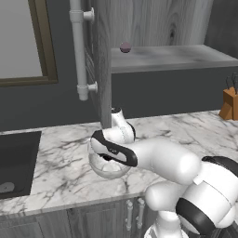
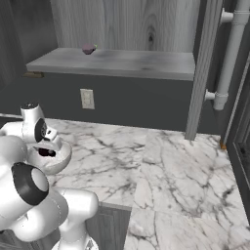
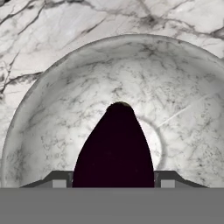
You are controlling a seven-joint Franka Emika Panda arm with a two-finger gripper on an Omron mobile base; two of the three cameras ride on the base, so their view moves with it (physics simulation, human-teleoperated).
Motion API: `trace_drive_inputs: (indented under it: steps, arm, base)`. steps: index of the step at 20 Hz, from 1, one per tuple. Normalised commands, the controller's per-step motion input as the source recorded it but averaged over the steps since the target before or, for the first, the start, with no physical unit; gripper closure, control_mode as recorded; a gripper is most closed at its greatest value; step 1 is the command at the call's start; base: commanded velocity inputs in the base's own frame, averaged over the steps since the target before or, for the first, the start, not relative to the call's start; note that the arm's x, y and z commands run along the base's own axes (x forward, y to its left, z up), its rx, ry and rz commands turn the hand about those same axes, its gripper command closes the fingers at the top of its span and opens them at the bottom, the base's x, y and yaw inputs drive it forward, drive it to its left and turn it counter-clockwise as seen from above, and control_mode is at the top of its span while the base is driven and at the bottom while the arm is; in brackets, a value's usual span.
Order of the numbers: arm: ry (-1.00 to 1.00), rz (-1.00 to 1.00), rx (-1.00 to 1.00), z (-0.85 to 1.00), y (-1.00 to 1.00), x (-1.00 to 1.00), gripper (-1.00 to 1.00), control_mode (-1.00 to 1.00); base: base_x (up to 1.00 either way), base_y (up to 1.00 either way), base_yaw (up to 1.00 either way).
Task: Pick the eggplants from the cabinet and place them in one bowl. Pick the pear from the sink and place it in the other bowl.
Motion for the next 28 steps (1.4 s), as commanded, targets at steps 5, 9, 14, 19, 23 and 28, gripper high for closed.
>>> trace_drive_inputs:
  steps: [5,9,14,19,23,28]
  arm:
    - [0.0,0.0,0.0,0.0,0.0,-0.08,-1.0,-1.0]
    - [0.0,0.0,0.0,0.0,0.0,0.0,-1.0,-1.0]
    - [0.0,-0.04,0.0,0.16,-0.07,-0.1,-1.0,-1.0]
    - [-0.17,0.0,0.02,0.17,-0.38,-0.45,-1.0,-1.0]
    - [-0.09,0.11,0.0,0.34,-0.48,-0.35,-1.0,-1.0]
    - [0.0,0.16,-0.04,0.38,-0.57,-0.28,-1.0,-1.0]
  base:
    - [0.0,0.0,0.0]
    - [0.0,0.0,0.0]
    - [0.0,0.0,0.0]
    - [0.0,0.0,0.0]
    - [0.0,0.0,0.0]
    - [0.0,0.0,0.0]
